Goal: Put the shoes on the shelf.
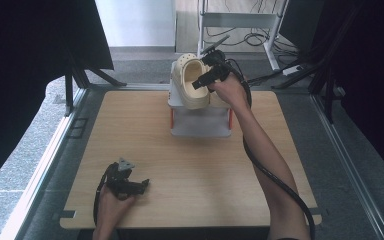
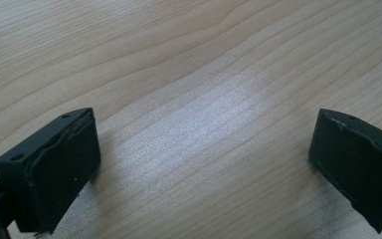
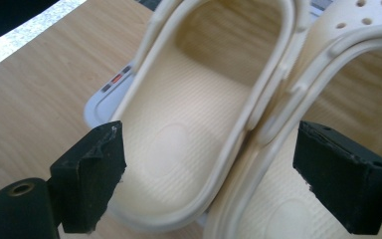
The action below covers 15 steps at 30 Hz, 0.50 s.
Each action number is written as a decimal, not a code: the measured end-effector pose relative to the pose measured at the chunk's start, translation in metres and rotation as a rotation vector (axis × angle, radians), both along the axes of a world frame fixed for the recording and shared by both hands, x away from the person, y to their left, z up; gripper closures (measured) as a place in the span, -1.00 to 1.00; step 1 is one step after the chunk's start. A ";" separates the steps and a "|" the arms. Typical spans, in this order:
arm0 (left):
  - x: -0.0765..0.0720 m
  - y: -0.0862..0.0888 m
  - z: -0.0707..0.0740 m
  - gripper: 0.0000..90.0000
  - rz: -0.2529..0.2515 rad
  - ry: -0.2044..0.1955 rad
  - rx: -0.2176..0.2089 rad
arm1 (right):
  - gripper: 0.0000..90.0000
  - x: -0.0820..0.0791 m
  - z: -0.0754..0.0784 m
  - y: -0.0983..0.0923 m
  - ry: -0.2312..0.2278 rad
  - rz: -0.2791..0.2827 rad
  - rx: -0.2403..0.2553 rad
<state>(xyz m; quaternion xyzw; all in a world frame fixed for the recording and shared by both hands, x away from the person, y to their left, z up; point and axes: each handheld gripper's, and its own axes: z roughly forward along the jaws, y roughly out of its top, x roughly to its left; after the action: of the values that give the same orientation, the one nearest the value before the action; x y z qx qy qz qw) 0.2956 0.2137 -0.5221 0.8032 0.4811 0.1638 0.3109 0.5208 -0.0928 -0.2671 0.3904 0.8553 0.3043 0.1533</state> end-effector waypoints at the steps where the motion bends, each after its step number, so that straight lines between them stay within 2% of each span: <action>1: 0.000 0.000 0.000 -1.00 0.000 0.000 0.000 | -0.72 -0.003 0.000 0.000 -0.001 0.008 0.003; 12: 0.000 0.000 0.000 -1.00 -0.002 0.002 0.000 | -0.78 -0.035 -0.008 -0.013 -0.012 0.064 0.070; 15: 0.000 0.000 0.000 -1.00 -0.001 0.001 -0.001 | -0.79 -0.045 -0.010 -0.017 -0.019 0.094 0.073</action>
<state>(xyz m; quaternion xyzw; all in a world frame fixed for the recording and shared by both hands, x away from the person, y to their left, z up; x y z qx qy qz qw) 0.2956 0.2137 -0.5220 0.8035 0.4808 0.1628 0.3110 0.4758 -0.1097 -0.2769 0.3525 0.8594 0.3459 0.1324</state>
